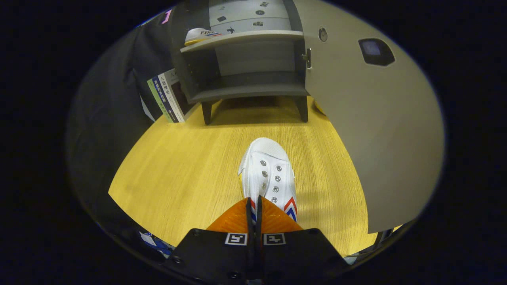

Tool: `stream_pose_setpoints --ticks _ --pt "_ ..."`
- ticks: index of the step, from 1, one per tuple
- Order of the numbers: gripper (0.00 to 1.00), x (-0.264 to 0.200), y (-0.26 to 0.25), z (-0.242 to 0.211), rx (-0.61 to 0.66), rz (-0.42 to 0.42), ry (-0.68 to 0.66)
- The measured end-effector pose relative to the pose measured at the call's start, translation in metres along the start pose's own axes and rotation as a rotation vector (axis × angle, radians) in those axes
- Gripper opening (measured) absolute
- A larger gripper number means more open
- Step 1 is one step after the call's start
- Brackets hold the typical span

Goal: Open the shoe cabinet door, grab the shoes and put them into the shoe cabinet, then close the shoe cabinet door.

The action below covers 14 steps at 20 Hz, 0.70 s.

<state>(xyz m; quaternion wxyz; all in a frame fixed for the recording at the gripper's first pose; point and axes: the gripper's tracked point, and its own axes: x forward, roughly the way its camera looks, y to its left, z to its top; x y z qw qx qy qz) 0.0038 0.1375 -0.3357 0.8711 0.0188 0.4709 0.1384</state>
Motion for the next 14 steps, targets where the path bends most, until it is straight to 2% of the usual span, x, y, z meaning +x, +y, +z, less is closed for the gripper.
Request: stream_pose_setpoints --ticks 14 --pt "0.01 -0.036 0.041 0.169 -0.017 0.079 -0.277"
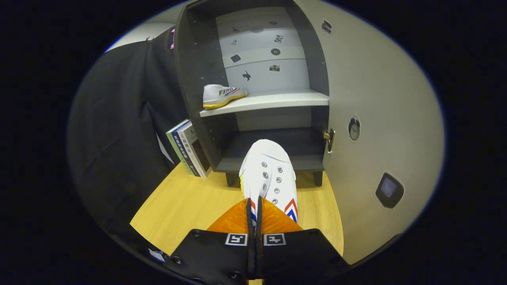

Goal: Open the shoe cabinet door, grab the shoes and put them into the shoe cabinet, then close the shoe cabinet door.

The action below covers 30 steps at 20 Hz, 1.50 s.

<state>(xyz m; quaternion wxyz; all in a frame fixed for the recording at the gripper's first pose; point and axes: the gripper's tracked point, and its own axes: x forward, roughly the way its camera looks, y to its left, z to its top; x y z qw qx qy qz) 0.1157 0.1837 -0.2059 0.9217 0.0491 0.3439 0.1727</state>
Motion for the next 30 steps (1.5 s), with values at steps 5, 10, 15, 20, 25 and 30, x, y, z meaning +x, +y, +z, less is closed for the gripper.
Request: stream_pose_setpoints --ticks 5,10,15,20,25,30 --pt "0.01 0.014 0.003 0.063 -0.009 0.001 -0.081" --pt "0.01 0.03 0.001 0.134 -0.018 -0.006 -0.178" --pt "0.01 0.055 -0.003 0.195 -0.027 -0.026 -0.244" --pt "0.01 0.095 -0.008 0.237 -0.009 -0.038 -0.256" --pt "0.01 0.136 -0.016 0.265 -0.012 -0.059 -0.253" --pt "0.01 0.18 -0.026 0.275 -0.045 -0.105 -0.226"
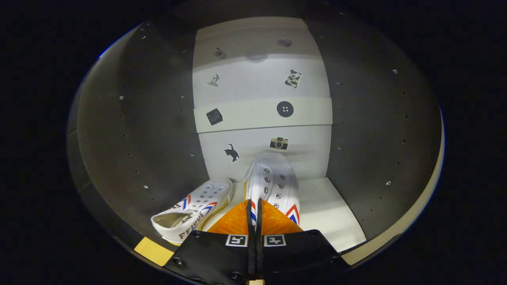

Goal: Open the shoe cabinet door, grab the shoes and put them into the shoe cabinet, then close the shoe cabinet door.

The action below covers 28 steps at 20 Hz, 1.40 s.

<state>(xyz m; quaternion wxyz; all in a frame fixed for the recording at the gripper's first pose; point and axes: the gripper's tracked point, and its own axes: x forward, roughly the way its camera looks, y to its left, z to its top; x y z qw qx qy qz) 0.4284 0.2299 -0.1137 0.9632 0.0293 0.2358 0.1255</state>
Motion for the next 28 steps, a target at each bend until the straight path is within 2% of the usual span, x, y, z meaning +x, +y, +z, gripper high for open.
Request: stream_pose_setpoints --ticks 4,9,12,16,22,28 --pt "0.01 0.022 0.001 -0.015 -0.008 -0.008 0.038" --pt "0.02 0.028 0.006 -0.021 -0.044 -0.019 0.044" --pt "0.3 0.016 0.007 0.003 -0.054 -0.041 -0.033" --pt "0.99 -0.034 0.018 0.036 -0.041 -0.031 -0.135" --pt "0.98 -0.149 0.034 0.066 -0.074 -0.005 -0.294" --pt "0.98 -0.262 0.026 0.054 -0.072 0.005 -0.356"
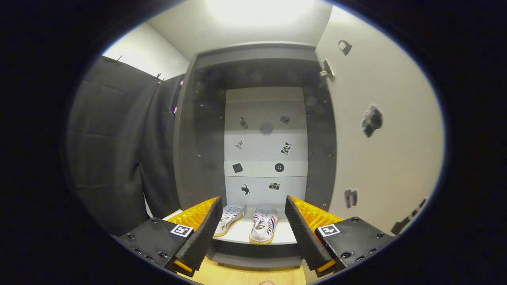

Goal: Open the shoe cabinet door, grab the shoes and put them into the shoe cabinet, then close the shoe cabinet door.

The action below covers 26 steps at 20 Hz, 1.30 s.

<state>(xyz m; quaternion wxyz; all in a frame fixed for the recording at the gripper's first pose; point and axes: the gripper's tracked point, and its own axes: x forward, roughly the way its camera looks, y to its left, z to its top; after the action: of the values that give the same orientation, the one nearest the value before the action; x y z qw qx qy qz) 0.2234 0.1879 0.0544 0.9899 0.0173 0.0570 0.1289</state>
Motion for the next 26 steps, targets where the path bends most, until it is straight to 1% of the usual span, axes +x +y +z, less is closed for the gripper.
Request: stream_pose_setpoints --ticks 3,6,9,12,18,20,23,26 --pt "0.98 -0.057 -0.009 0.004 -0.017 -0.002 -0.014" --pt "0.98 -0.108 -0.023 0.003 0.0 -0.009 -0.012" --pt "0.98 -0.144 -0.036 0.0 0.022 -0.005 -0.005" --pt "0.98 -0.178 -0.046 -0.002 0.022 0.016 0.006" --pt "0.98 -0.245 -0.065 0.01 0.004 0.103 0.003" --pt "0.98 -0.261 -0.078 0.008 0.004 0.122 0.012" --pt "0.98 -0.264 -0.1 0.006 -0.002 0.107 0.039" --pt "0.98 -0.274 -0.129 0.008 0.038 0.088 0.044"
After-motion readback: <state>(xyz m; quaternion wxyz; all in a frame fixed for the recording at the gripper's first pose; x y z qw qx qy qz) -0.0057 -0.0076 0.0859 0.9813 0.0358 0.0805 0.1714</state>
